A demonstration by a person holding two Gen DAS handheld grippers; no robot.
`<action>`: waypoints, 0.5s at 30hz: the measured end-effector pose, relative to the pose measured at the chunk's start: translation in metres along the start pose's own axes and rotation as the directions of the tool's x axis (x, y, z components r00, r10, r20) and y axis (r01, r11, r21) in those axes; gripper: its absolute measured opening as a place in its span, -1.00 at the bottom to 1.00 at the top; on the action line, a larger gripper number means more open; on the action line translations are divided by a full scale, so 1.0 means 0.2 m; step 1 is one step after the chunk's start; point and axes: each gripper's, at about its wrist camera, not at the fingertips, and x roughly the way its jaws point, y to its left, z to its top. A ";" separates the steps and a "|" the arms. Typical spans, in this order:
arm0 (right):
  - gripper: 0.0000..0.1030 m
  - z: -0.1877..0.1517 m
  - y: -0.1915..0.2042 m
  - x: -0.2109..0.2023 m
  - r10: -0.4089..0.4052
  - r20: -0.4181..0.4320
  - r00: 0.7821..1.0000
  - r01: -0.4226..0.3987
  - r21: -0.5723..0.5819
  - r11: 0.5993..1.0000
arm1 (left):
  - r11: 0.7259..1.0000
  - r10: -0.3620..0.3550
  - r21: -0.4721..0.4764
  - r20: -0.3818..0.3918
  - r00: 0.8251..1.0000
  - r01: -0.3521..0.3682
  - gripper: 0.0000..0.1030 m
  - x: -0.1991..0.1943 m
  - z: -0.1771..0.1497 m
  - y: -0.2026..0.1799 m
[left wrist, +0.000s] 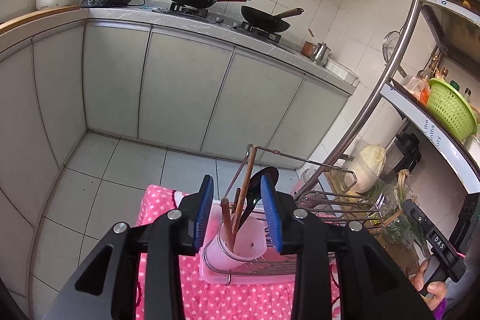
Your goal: Organize utensils
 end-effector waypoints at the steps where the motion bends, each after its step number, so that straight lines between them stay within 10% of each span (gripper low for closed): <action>1: -0.14 0.01 0.00 -0.02 0.000 0.007 1.000 0.000 -0.003 1.000 | 1.000 -0.001 0.000 0.005 1.000 0.001 -0.36 -0.01 0.01 -0.01; 15: 0.07 0.07 0.09 -0.35 -0.026 0.131 0.991 0.032 -0.045 0.998 | 0.997 -0.025 0.077 0.124 0.992 0.015 -0.10 -0.33 -0.01 -0.12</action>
